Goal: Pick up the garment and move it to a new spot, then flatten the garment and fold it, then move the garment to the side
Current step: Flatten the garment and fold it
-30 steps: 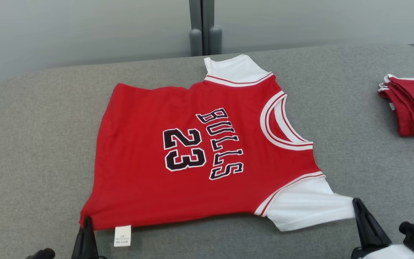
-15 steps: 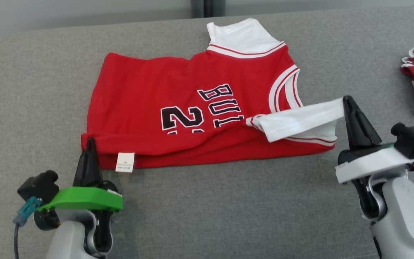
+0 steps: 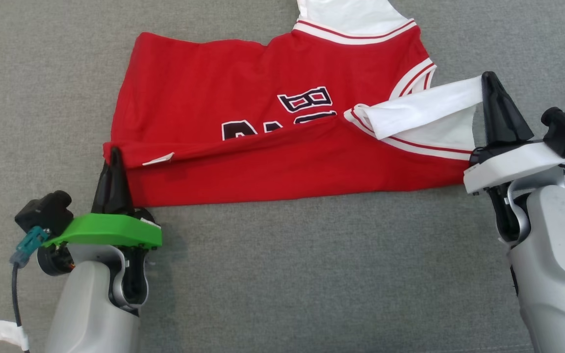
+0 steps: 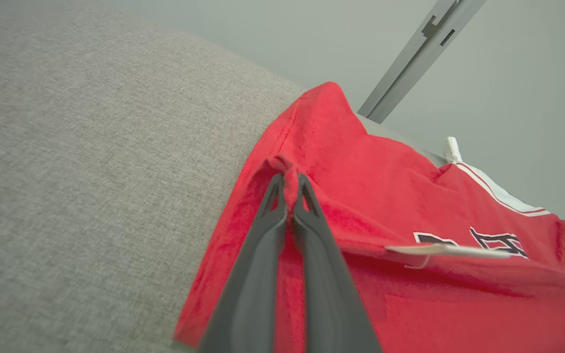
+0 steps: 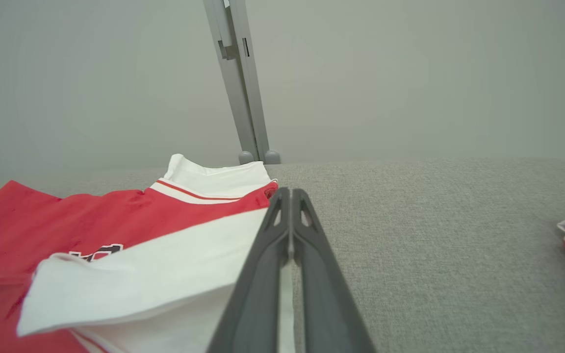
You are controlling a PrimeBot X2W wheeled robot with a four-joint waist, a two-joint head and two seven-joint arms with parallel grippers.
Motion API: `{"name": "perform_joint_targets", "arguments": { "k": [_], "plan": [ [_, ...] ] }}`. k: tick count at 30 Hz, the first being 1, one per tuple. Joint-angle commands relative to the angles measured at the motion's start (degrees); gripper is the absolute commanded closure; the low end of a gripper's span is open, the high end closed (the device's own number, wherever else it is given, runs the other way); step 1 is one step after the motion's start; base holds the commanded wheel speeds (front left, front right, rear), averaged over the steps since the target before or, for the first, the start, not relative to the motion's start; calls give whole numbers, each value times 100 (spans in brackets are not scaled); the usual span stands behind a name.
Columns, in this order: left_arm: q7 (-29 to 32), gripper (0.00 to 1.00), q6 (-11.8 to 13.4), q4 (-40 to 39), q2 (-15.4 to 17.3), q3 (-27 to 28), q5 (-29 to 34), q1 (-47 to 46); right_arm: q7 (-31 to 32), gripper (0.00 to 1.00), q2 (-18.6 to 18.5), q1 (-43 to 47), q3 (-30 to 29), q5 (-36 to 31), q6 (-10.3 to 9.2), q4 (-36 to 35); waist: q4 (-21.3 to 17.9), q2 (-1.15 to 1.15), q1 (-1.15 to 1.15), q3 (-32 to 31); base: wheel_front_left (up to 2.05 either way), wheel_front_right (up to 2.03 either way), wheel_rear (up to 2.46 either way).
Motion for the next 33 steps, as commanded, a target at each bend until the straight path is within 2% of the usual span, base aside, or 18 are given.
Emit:
{"name": "perform_joint_targets", "arguments": {
  "k": [1,8,12,18,25,30,31,32,33],
  "plan": [
    [-2,0,10,-91,42,82,-73,-67,-24,0,-4,4,-84,-129,-11,-155,41,0,0,11,0,0,0],
    [-2,0,9,-460,41,86,209,521,-23,0,84,877,-216,-538,-11,-1029,50,0,0,-80,0,0,0],
    [-2,0,9,-370,39,51,516,780,-23,0,166,1435,-236,-683,-11,-1177,5,0,0,-65,0,0,0],
    [-2,0,10,-80,38,211,737,629,-23,0,273,1728,-301,-820,-11,-876,-44,0,0,80,0,0,0],
    [11,0,10,520,53,217,948,380,-23,0,367,1465,-277,-838,-11,-454,-19,0,0,204,0,0,0],
    [50,0,10,1013,62,57,925,350,-11,2,397,1291,-214,-666,-12,126,11,0,0,203,0,0,0],
    [54,0,10,1111,67,29,920,350,-10,28,400,1273,-200,-635,-12,228,19,0,0,199,0,0,0],
    [65,0,10,1205,71,-13,902,360,-8,59,407,1249,-167,-588,-12,350,29,0,0,192,0,0,0],
    [66,0,10,1269,66,-52,863,357,-3,78,409,1227,-134,-521,-12,435,38,0,0,185,0,0,0]
  ]
}}
